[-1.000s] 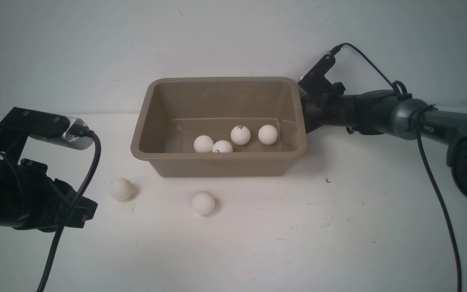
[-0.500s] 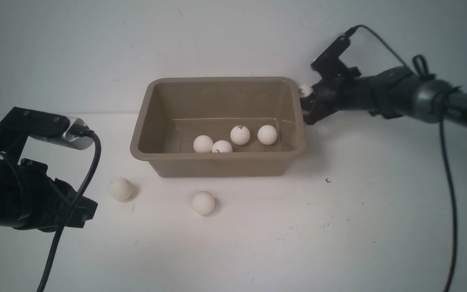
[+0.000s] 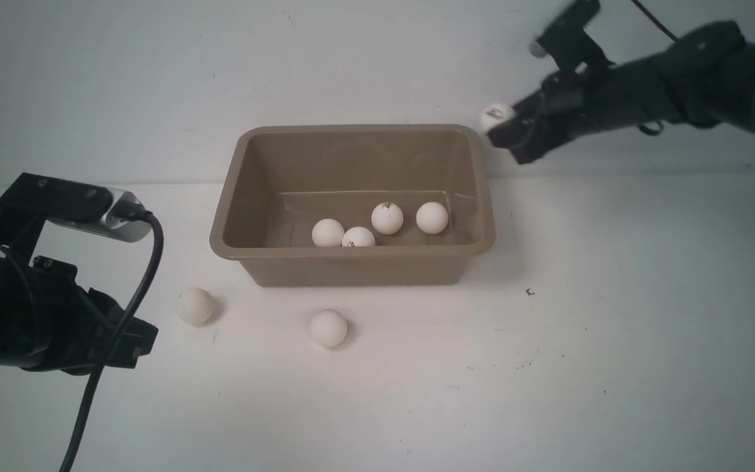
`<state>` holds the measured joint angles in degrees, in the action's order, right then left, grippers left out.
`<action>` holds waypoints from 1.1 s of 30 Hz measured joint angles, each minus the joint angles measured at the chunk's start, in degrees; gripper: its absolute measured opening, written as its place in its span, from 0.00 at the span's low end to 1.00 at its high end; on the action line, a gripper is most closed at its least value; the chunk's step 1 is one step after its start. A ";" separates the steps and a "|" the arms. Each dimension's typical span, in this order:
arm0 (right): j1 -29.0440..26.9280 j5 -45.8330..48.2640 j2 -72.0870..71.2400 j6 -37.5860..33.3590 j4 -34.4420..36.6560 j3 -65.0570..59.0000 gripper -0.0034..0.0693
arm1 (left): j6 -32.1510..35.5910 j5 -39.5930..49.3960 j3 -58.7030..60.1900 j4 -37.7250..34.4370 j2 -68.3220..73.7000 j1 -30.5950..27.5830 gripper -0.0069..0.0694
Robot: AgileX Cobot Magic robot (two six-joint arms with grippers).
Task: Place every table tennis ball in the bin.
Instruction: Use the right arm to put the table tennis ball into the box
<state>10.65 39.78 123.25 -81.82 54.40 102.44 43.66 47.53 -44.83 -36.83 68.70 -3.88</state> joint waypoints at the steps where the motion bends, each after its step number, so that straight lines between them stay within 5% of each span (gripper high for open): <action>1: 1.19 0.15 -0.19 0.43 0.07 0.00 0.53 | 0.00 -0.15 0.00 0.00 0.00 0.00 0.13; 8: 9.83 -2.41 1.72 11.56 -4.03 0.00 0.53 | 0.00 -1.57 0.00 0.00 0.00 0.00 0.13; 17: 11.91 -1.94 3.59 30.00 -16.74 0.00 0.54 | 0.04 -3.44 0.00 0.00 0.00 0.00 0.13; 21: 11.91 -1.82 3.59 37.72 -20.59 0.00 0.70 | 0.04 -4.05 0.00 -0.50 0.00 0.00 0.14; 26: 11.91 -0.28 1.99 39.39 -21.49 0.00 0.78 | 2.78 -4.21 0.00 -6.99 0.00 0.00 0.22; 33: 11.02 0.33 -11.04 36.04 -22.35 -0.05 0.73 | 15.26 -5.09 -0.06 -21.75 3.41 2.00 0.42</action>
<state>21.67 40.11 112.21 -45.78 32.05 102.39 58.91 42.44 -44.89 -58.58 72.11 -1.89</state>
